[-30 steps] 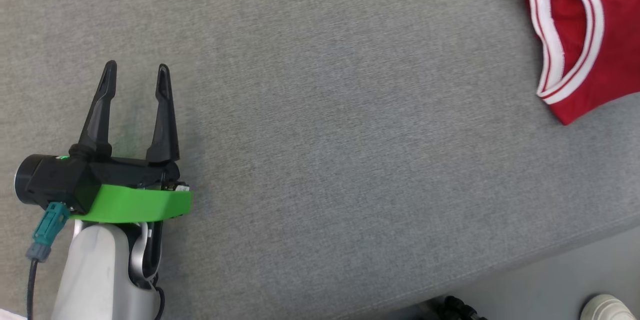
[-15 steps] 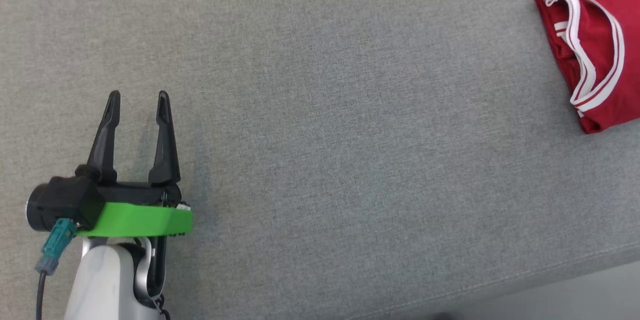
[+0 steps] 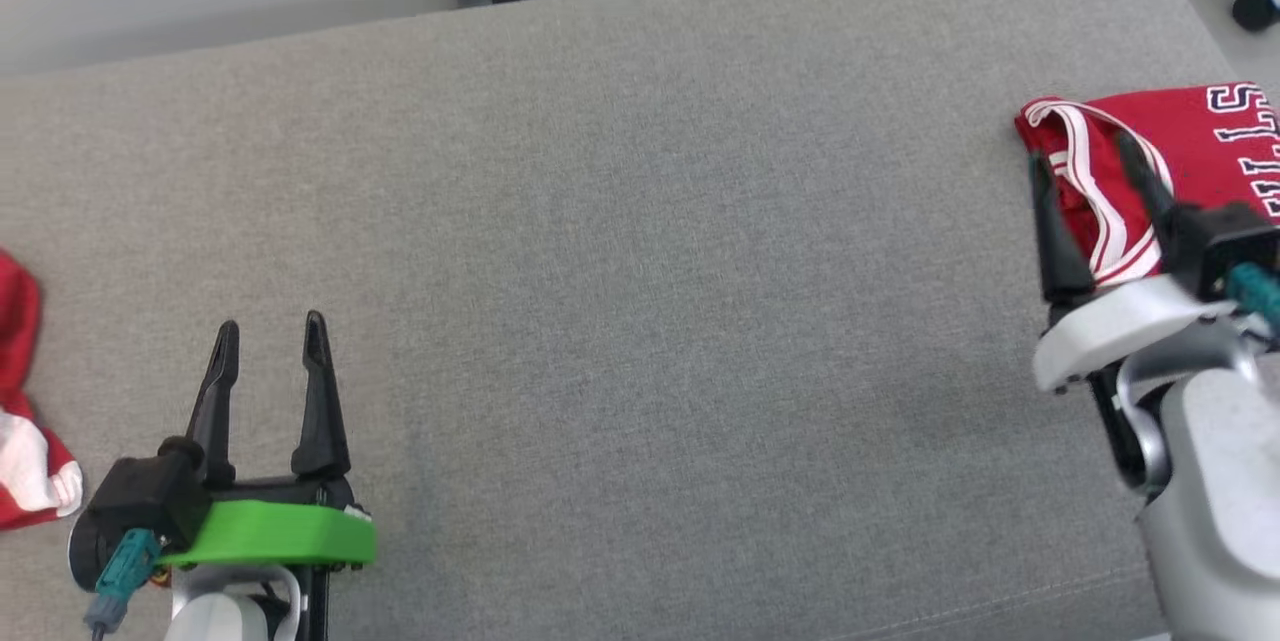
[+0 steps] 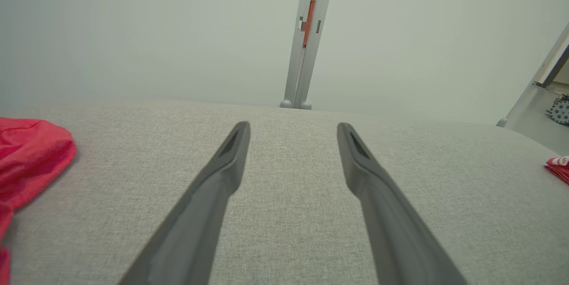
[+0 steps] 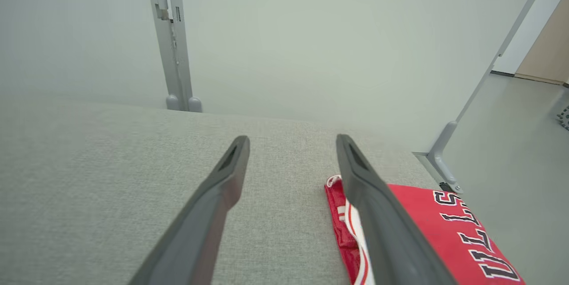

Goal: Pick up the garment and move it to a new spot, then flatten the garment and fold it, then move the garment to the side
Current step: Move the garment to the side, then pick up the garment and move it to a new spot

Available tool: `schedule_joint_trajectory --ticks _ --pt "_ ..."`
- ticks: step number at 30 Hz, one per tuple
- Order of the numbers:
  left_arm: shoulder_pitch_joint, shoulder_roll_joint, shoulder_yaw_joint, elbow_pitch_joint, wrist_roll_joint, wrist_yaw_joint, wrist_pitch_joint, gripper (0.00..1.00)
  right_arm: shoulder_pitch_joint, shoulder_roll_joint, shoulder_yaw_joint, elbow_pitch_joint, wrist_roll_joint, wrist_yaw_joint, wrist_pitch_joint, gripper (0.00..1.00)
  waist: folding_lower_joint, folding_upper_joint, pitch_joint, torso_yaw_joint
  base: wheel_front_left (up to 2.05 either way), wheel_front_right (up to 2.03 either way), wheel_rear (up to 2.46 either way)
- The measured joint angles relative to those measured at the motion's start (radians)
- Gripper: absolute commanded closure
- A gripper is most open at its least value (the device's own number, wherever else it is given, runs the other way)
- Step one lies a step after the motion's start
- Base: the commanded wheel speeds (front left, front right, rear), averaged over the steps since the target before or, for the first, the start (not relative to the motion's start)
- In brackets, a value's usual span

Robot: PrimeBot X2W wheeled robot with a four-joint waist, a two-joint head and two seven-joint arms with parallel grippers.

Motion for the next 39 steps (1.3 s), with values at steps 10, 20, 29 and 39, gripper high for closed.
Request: schedule_joint_trajectory --ticks 10,20,29,39 --pt "0.104 -0.002 0.024 0.032 -0.020 0.011 0.000 0.00 0.196 0.135 0.065 -0.016 0.043 0.000 -0.034 0.00 0.0000 0.0000 -0.147 0.032 0.00 0.00 0.00" --pt "0.161 -0.002 0.020 0.024 -0.037 0.037 0.000 0.00 0.250 0.164 0.040 0.014 0.049 0.000 -0.058 0.00 0.0000 0.0000 -0.212 0.073 0.00 0.00 0.00" --pt "0.178 -0.002 0.001 0.022 -0.041 0.048 0.000 0.00 0.265 0.172 0.040 0.019 0.038 0.000 -0.052 0.00 0.0000 0.0001 -0.224 0.091 0.00 0.00 0.00" --pt "0.178 -0.002 -0.002 0.010 -0.044 0.049 0.000 0.00 0.265 0.171 0.039 0.007 0.035 0.000 -0.047 0.00 0.0000 0.0000 -0.210 0.095 0.00 0.00 0.00"
